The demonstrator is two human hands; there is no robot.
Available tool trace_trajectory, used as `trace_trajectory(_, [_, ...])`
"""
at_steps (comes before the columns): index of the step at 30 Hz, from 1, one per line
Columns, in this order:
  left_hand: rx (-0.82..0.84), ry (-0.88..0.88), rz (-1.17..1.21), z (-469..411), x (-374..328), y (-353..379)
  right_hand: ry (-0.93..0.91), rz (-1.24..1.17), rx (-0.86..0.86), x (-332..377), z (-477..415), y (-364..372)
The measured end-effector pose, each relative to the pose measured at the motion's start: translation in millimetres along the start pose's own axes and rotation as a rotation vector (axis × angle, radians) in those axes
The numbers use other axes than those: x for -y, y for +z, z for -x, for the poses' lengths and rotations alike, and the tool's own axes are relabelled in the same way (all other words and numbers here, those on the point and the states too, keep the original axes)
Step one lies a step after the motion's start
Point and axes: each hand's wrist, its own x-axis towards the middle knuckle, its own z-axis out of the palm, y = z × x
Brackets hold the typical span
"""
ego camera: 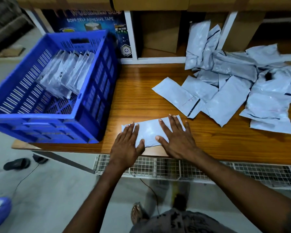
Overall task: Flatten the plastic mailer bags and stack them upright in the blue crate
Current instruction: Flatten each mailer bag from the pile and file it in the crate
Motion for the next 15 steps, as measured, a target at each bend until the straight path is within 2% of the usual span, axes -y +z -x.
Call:
trace_trajectory(2, [0.047,-0.06,-0.002,-3.7,-11.1,-9.2,-0.008,0.009,0.029,-2.4,-2.0,-0.6])
trace_trajectory(5, [-0.035,-0.135,0.033,-13.2,-34.1,-11.5,-0.026,-0.027,0.041,-5.1,-8.7,-3.9])
trace_trajectory(8, [-0.069,-0.144,0.052,-6.6,-40.3,7.5,-0.07,-0.014,-0.003,-18.9,-6.8,-1.9])
trace_trajectory(15, [-0.036,-0.194,0.039,0.9,-33.9,9.2,-0.091,0.016,0.063,-36.9,-4.4,-4.1])
